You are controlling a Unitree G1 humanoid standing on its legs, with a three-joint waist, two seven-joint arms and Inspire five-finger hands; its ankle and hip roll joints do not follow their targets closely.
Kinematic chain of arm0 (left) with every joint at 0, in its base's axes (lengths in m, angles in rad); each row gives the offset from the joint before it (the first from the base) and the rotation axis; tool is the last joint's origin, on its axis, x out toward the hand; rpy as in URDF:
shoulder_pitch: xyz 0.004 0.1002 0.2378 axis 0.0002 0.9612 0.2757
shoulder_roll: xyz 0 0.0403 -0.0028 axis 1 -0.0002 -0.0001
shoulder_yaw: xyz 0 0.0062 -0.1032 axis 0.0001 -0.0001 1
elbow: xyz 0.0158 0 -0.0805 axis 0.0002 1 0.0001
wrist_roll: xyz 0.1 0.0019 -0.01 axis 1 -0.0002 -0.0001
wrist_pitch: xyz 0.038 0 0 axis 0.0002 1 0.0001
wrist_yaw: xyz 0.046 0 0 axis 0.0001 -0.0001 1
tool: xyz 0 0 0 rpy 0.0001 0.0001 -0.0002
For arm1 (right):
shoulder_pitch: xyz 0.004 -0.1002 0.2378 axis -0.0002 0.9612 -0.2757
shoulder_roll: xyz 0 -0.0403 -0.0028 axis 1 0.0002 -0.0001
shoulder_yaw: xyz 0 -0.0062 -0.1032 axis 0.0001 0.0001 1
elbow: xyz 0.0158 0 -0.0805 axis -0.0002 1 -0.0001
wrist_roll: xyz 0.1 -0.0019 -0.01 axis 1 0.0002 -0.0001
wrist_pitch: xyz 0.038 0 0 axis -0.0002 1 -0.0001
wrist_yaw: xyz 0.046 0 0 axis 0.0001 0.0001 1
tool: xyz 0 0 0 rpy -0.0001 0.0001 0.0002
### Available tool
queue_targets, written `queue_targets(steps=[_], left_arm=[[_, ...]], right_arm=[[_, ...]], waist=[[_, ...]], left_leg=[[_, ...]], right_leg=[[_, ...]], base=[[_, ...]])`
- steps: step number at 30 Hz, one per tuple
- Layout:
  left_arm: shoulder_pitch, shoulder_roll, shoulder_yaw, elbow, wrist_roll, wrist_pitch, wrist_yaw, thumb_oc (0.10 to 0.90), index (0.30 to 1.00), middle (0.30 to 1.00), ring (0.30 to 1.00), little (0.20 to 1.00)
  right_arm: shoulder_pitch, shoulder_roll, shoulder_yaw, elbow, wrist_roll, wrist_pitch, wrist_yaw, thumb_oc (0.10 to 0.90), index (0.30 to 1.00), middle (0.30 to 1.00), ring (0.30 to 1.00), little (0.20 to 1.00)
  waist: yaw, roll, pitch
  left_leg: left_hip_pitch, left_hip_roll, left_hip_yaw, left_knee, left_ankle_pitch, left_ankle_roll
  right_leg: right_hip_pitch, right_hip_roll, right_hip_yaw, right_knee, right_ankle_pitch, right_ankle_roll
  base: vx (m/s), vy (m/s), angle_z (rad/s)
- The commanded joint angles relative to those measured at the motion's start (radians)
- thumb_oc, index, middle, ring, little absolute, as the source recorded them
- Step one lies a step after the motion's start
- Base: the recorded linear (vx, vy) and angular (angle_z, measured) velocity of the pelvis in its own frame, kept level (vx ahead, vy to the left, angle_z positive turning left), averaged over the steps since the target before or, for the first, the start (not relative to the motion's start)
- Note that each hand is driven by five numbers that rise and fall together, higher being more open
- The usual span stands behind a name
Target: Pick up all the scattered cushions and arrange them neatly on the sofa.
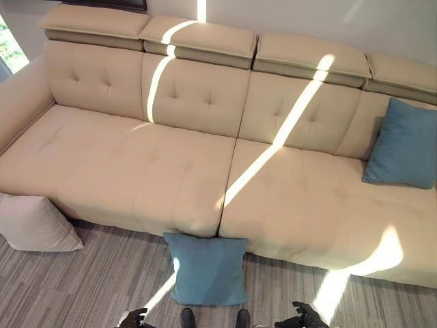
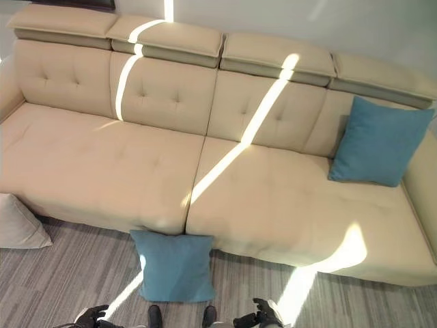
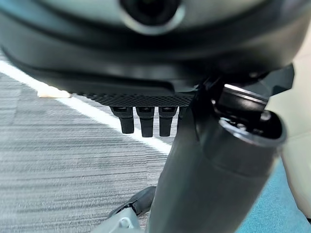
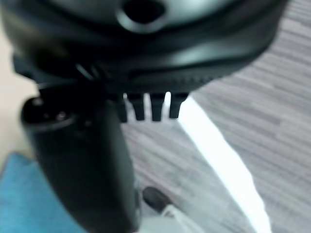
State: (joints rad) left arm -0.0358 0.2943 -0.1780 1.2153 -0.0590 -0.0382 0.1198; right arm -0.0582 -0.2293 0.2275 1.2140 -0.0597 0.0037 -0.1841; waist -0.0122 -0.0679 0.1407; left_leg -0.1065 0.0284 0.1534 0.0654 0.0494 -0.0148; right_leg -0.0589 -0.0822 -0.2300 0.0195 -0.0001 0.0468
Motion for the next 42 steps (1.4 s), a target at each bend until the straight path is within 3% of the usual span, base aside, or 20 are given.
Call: queue_targets(steps=[1,4,7,8,12,17,22,23,30,42], left_arm=[[-0.039,-0.008,-0.015,0.002,-0.027,-0.033,0.008,0.800,0.900,0.900,0.900,0.900],[-0.042,-0.011,-0.024,0.005,-0.021,-0.029,0.010,0.800,0.900,0.900,0.900,0.900],[-0.046,-0.011,-0.030,0.002,-0.022,-0.029,0.013,0.800,0.900,0.900,0.900,0.900],[-0.052,-0.014,-0.033,0.003,-0.020,-0.028,0.014,0.800,0.900,0.900,0.900,0.900],[-0.079,-0.001,-0.034,-0.007,-0.030,-0.029,0.029,0.800,0.900,0.900,0.900,0.900],[-0.134,0.029,-0.029,-0.032,-0.066,-0.045,0.058,0.800,0.900,0.900,0.900,0.900],[-0.226,0.061,-0.004,-0.093,-0.173,-0.093,0.137,0.800,0.900,0.900,0.900,0.900],[-0.239,0.066,-0.002,-0.108,-0.192,-0.103,0.151,0.800,0.900,0.900,0.900,0.900],[-0.385,0.097,0.030,-0.196,-0.334,-0.157,0.250,0.800,0.900,0.900,0.900,0.900],[-0.617,0.182,-0.025,-0.242,-0.345,-0.163,0.296,0.800,0.900,0.900,0.900,0.900]], right_arm=[[-0.055,-0.085,0.023,-0.020,0.009,-0.017,-0.049,0.800,0.900,0.900,0.900,0.900],[-0.054,-0.094,0.024,-0.014,-0.004,-0.013,-0.054,0.800,0.900,0.900,0.900,0.900],[-0.061,-0.101,0.026,-0.017,-0.006,-0.010,-0.057,0.800,0.900,0.900,0.900,0.900],[-0.062,-0.106,0.019,-0.019,-0.009,-0.011,-0.058,0.800,0.900,0.900,0.900,0.900],[-0.084,-0.103,0.025,-0.024,-0.008,-0.008,-0.071,0.800,0.900,0.900,0.900,0.900],[-0.124,-0.095,0.027,-0.041,0.021,-0.010,-0.087,0.800,0.900,0.900,0.900,0.900],[-0.208,-0.101,-0.002,-0.103,0.121,-0.027,-0.143,0.800,0.900,0.900,0.900,0.900],[-0.222,-0.102,-0.006,-0.124,0.146,-0.034,-0.157,0.800,0.900,0.900,0.900,0.900],[-0.425,-0.135,-0.016,-0.284,0.254,-0.077,-0.266,0.800,0.900,0.900,0.900,0.900],[-0.742,-0.209,0.037,-0.422,0.249,-0.112,-0.367,0.800,0.900,0.900,0.900,0.900]], waist=[[-0.001,-0.015,0.001],[-0.010,-0.009,-0.010],[-0.008,-0.007,-0.005],[-0.014,0.011,-0.009],[-0.018,0.018,0.005],[-0.013,0.012,0.051],[0.002,0.009,0.122],[0.006,0.013,0.125],[0.010,0.014,0.165],[-0.008,0.011,0.210]], left_leg=[[-0.082,-0.064,-0.109,0.160,-0.143,-0.027],[-0.080,-0.020,-0.106,0.136,-0.135,-0.026],[-0.086,-0.007,-0.112,0.118,-0.122,-0.026],[-0.053,0.011,-0.117,0.030,-0.104,-0.027],[-0.054,0.004,-0.110,-0.007,-0.087,-0.024],[-0.136,-0.012,-0.091,0.022,-0.091,-0.011],[-0.330,-0.038,-0.068,0.108,-0.092,-0.005],[-0.350,-0.034,-0.073,0.125,-0.120,-0.012],[-0.662,-0.030,-0.073,0.224,-0.108,-0.012],[-1.031,-0.011,-0.109,0.404,-0.126,-0.010]], right_leg=[[-0.004,0.029,0.061,-0.028,-0.039,0.023],[-0.003,0.014,0.059,-0.035,-0.043,0.031],[-0.009,0.008,0.065,-0.036,-0.041,0.033],[-0.011,0.014,0.064,-0.041,-0.044,0.036],[-0.056,0.002,0.072,-0.028,-0.032,0.043],[-0.169,-0.022,0.090,0.031,-0.015,0.051],[-0.387,-0.069,0.098,0.125,0.011,0.049],[-0.407,-0.069,0.106,0.140,-0.011,0.054],[-0.713,-0.096,0.123,0.228,0.008,0.058],[-1.081,-0.114,0.148,0.423,-0.030,0.050]], base=[[0.00,0.051,0.08],[0.06,0.083,-0.14],[0.03,0.114,-0.04],[0.05,0.142,-0.08],[-0.02,0.155,-0.07],[-0.14,0.096,-0.22],[-0.18,0.069,-0.07],[-0.08,0.024,-0.05],[-0.13,0.005,0.02],[-0.01,-0.017,0.06]])
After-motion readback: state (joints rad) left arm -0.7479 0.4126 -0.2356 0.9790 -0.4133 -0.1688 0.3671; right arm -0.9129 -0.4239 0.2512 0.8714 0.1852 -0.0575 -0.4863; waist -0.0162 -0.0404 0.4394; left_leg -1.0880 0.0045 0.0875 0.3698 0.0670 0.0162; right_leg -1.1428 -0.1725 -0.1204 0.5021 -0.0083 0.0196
